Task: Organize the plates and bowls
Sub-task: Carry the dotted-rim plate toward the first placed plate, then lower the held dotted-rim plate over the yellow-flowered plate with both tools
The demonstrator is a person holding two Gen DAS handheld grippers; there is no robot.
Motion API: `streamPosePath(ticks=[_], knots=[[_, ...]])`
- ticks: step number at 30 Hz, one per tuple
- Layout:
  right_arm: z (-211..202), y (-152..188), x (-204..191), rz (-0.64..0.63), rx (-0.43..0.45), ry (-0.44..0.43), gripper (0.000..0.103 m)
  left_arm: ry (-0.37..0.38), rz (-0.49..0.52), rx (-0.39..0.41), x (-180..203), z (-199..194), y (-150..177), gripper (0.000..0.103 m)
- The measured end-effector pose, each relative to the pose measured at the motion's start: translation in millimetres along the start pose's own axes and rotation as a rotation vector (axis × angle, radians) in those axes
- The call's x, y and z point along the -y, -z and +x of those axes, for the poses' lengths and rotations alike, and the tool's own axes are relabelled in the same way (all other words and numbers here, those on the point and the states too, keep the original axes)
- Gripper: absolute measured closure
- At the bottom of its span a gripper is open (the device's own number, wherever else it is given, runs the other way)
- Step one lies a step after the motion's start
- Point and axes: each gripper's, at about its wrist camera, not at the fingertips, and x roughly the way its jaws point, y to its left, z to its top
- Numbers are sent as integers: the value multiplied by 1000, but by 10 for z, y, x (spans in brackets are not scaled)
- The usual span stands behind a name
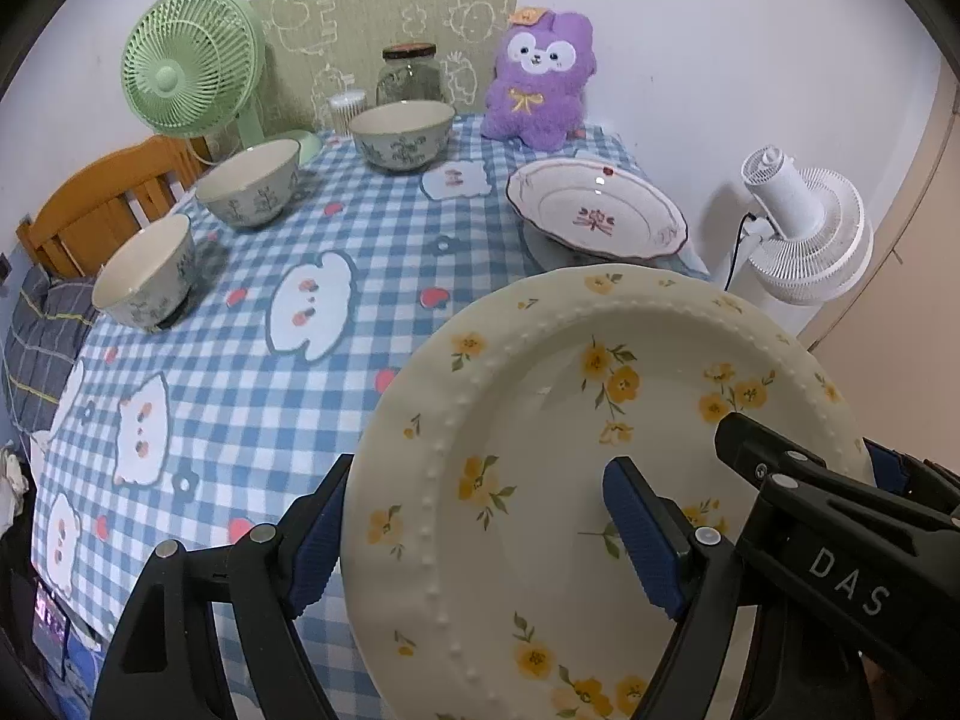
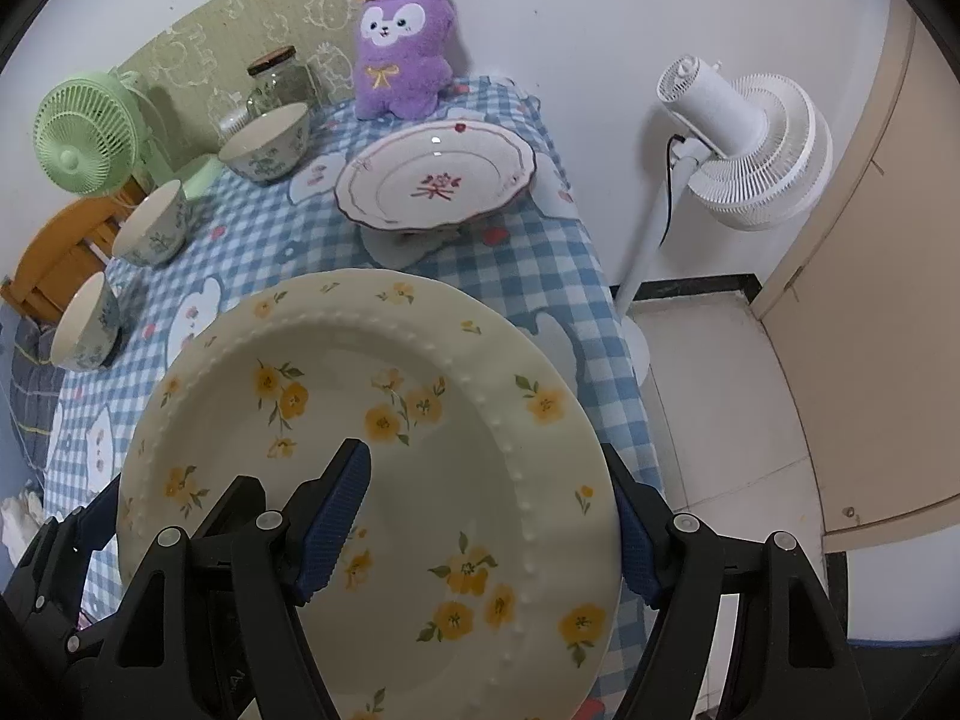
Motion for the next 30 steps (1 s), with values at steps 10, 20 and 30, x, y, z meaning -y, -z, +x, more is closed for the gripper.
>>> streamPosePath(ticks=[10,20,30], knots=[[239,111,152,-8,-53,18,27,3,-4,-47,138,217,144,22],[357,143,199,-11,-84,29,27,-2,-8,-76,197,346,208,22],[431,143,267,17,-104,23,27,-36,20,-69,278,383,200,23]])
